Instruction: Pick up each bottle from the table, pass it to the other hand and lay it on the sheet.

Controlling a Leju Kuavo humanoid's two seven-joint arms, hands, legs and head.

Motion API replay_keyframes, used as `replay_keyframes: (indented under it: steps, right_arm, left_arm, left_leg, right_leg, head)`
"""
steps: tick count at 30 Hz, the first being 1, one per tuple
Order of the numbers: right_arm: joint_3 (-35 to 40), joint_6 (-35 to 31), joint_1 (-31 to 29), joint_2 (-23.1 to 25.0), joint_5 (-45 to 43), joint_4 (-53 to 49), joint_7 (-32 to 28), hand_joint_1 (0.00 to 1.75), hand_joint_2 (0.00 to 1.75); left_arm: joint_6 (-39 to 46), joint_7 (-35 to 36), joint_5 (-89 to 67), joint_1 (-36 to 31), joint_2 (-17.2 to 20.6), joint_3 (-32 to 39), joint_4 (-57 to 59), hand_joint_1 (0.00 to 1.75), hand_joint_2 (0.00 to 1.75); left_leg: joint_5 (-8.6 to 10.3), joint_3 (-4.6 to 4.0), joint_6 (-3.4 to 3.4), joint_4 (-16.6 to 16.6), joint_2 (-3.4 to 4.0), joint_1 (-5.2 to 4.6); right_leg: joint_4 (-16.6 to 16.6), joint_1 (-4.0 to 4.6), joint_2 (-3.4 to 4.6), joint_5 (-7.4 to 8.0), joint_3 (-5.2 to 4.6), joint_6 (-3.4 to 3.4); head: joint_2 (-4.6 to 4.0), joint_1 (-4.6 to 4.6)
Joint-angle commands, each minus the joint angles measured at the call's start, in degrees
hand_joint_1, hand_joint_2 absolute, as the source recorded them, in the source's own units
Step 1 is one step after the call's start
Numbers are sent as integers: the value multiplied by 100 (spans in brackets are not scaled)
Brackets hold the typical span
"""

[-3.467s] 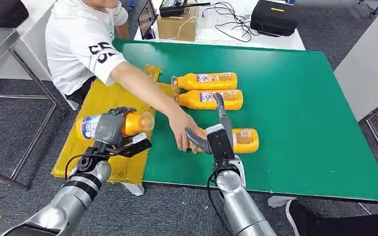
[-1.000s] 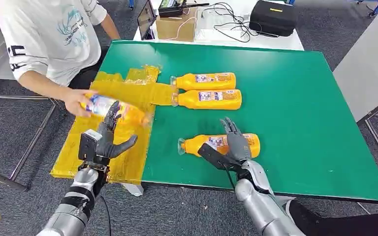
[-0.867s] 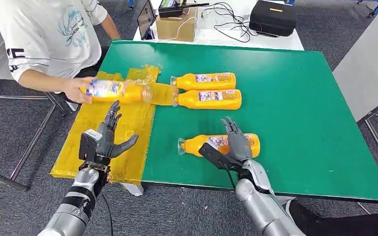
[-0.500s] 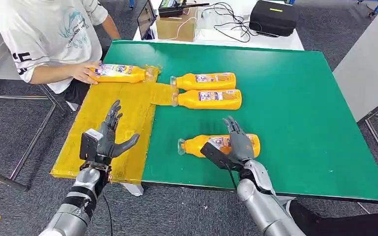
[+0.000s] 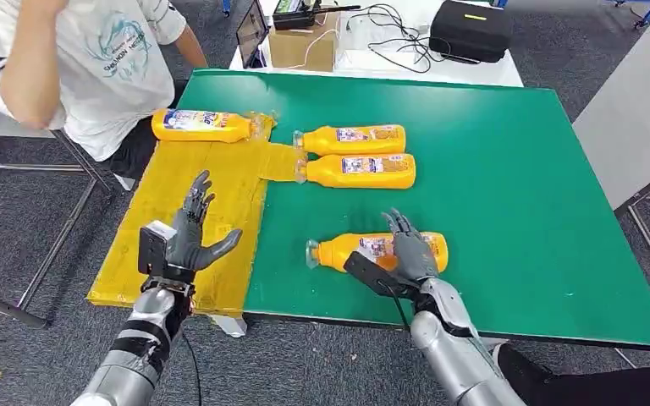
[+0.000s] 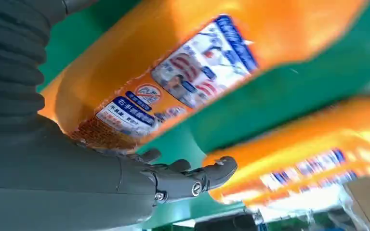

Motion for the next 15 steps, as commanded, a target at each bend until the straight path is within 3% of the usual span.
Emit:
replay_keyframes:
  steps: [1,15]
  right_arm:
    - [336,1211,-539,-698,498,561,510,0,175]
    - [381,1292,-635,-764,502,655,472,0,175]
  left_arm:
    - [-165,41,-330,-295,-216,126,279,0,175]
    - [-251,19,-330,-340,-189,166,307,0,175]
  left_leg:
    - [-7,13,-3,4,-4,1]
    - [-12,28,-5,5,-5,6]
  right_leg:
    - [2,2,-7,-8,16,-5]
    - [0,8,-12,-13,35,-9]
  head:
    - [-2,0]
    - [0,0]
